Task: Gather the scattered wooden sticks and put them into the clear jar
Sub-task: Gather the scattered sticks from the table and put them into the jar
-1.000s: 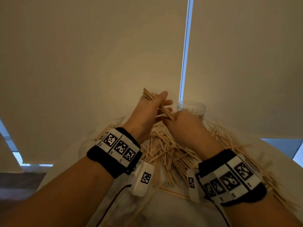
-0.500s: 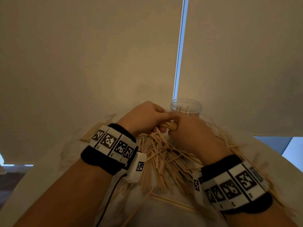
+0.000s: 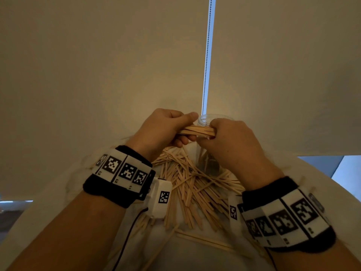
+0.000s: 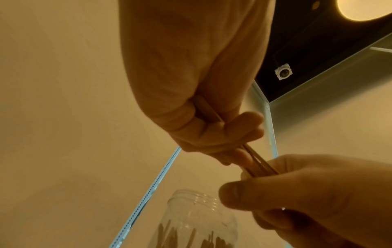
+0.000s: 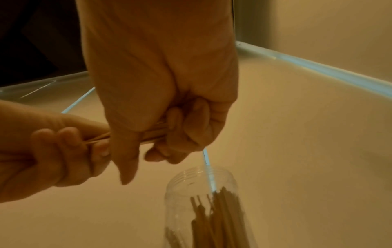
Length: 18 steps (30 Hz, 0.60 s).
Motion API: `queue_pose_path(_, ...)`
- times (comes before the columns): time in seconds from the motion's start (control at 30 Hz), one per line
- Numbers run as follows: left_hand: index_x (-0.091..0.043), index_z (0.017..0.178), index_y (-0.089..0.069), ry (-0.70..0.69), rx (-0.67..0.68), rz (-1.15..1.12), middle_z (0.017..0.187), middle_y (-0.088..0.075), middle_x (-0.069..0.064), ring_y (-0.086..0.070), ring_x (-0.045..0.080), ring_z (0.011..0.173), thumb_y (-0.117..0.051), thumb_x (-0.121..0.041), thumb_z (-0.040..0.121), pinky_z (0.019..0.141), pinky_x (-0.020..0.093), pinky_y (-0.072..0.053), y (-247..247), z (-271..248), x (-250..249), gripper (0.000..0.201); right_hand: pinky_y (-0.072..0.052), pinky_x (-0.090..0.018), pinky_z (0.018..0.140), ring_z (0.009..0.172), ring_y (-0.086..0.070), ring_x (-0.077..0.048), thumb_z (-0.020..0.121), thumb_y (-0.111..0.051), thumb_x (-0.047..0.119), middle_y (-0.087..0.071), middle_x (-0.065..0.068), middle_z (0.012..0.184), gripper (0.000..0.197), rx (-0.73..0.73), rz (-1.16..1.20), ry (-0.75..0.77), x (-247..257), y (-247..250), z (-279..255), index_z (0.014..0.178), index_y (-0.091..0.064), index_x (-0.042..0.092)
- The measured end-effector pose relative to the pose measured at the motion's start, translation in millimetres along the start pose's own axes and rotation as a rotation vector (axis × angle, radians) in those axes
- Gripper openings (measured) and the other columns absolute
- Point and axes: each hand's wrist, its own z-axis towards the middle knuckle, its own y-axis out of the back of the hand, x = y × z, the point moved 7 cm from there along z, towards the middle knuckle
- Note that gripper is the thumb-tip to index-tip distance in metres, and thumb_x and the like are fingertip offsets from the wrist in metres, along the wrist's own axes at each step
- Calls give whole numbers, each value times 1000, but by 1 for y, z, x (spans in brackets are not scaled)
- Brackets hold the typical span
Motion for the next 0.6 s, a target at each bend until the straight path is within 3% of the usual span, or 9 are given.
queue_pose_path(0.1,1,84,-74,-10,2,14,68,-72,15,-50,11,44,-71,-34,92,43,19,-42,0,-1,1,36,-32,-22,49,55,-46,-6,83,-65,61,-52,7,62,39,83,-11,35,0,5,0,78,-69,23)
queue_pose_path(0.2,4,82,-73,-22,-107,-19,57,-67,7,-46,10,40,-72,-32,91,40,19,-38,6,1,4,37,-36,-24,54,61,-56,-9,76,-68,67,-60,5,67,43,211,180,17,0,10,-1,82,-71,25)
queue_pose_path(0.3,0,83,-72,2,-183,-173,65,-70,12,-45,9,42,-73,-32,91,39,17,-37,8,3,11,33,-40,-23,58,55,-54,2,90,-60,56,-60,9,68,29,201,521,-1,-5,25,1,94,-71,29)
queue_pose_path(0.37,-3,82,-69,25,-199,-264,67,-70,13,-45,8,42,-72,-31,91,38,16,-37,4,3,15,29,-43,-27,57,49,-49,-1,96,-58,43,-56,7,63,22,176,623,-18,-12,33,1,95,-74,28)
queue_pose_path(0.5,-6,83,-67,48,-159,-325,69,-70,14,-47,8,43,-67,-32,95,39,15,-39,-15,2,18,29,-51,-38,63,54,-50,-13,98,-57,36,-54,1,61,22,171,599,-76,-21,35,1,93,-75,23)
queue_pose_path(0.6,-6,93,-68,139,-106,-376,78,-72,15,-53,10,48,-52,-46,101,42,17,-44,-27,2,25,44,-53,-41,69,59,-58,-17,99,-57,35,-55,4,62,23,149,556,-109,-28,43,4,93,-75,22)
